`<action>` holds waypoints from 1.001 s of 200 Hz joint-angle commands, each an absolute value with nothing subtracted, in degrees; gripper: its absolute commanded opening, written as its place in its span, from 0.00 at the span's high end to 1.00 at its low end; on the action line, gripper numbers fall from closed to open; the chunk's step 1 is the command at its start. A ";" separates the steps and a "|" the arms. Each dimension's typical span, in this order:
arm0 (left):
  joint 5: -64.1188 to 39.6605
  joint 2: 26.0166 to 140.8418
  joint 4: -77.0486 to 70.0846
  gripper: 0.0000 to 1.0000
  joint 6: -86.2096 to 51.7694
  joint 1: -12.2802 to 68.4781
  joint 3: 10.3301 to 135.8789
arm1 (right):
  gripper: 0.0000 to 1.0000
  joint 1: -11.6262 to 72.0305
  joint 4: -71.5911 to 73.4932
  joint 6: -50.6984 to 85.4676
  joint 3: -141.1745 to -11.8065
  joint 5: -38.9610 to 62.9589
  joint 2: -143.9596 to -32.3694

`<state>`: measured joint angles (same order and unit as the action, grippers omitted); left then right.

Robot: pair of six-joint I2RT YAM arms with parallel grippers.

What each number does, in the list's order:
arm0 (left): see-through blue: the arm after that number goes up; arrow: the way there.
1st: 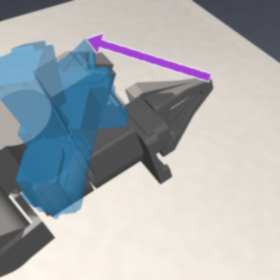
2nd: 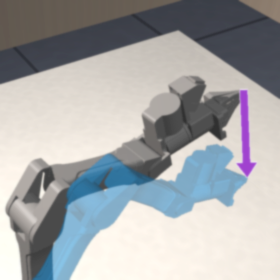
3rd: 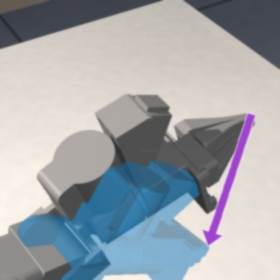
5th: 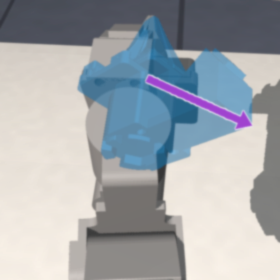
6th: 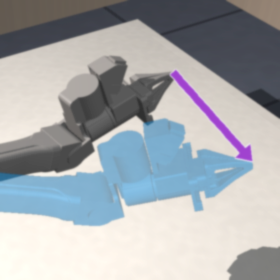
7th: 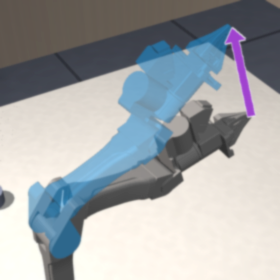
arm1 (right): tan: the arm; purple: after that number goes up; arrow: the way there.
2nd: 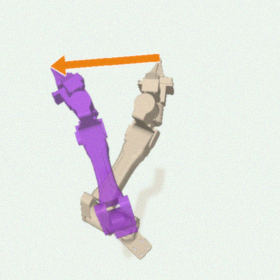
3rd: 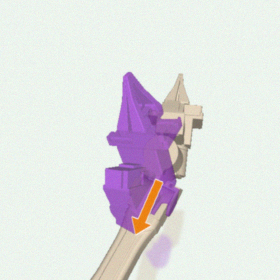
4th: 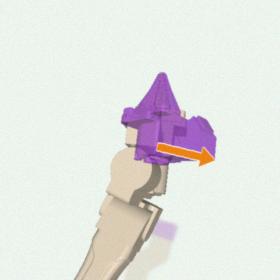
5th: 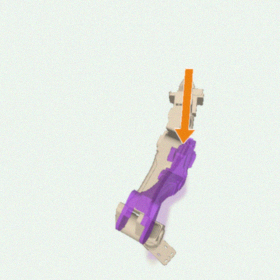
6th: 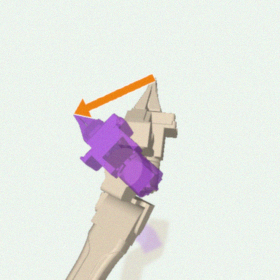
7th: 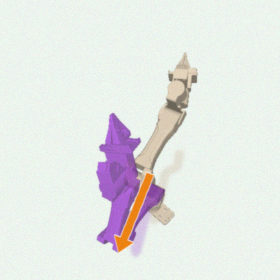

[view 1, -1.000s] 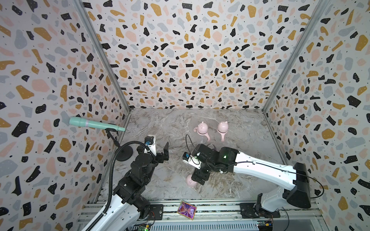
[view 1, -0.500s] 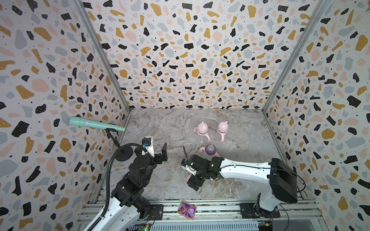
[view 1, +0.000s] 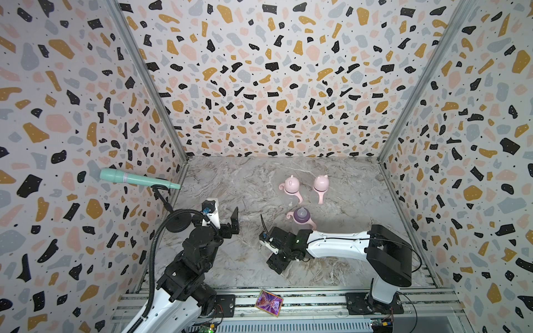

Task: Assemble the baby bottles
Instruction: Pick up the lid from the center of the board, then close the lid on the baby bottle.

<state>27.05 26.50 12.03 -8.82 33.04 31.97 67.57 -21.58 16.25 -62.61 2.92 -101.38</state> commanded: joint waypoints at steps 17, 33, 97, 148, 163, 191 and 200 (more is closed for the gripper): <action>27.09 25.85 11.60 0.00 -9.02 32.70 32.67 | 0.29 67.94 -21.39 17.38 -62.36 0.90 -101.91; 27.03 25.84 11.82 0.00 -8.88 32.70 32.69 | 0.37 68.03 -22.72 17.41 -62.95 0.53 -101.30; 26.02 27.21 9.46 0.00 -9.22 32.70 31.96 | 0.54 65.81 -30.40 16.53 -70.93 0.80 -90.03; 24.85 28.91 7.07 0.00 -9.56 32.70 31.92 | 0.62 54.00 -38.93 10.19 -82.18 6.54 -80.79; 23.98 29.44 6.23 0.00 -9.70 32.70 31.77 | 0.62 50.41 -42.80 7.37 -85.93 4.45 -80.89; 19.49 31.38 4.39 0.00 -9.60 32.70 31.55 | 0.63 44.80 -47.57 3.71 -90.08 0.59 -83.22; 17.50 32.32 3.90 0.00 -9.58 32.69 31.64 | 0.63 43.78 -48.80 3.01 -90.89 0.09 -84.25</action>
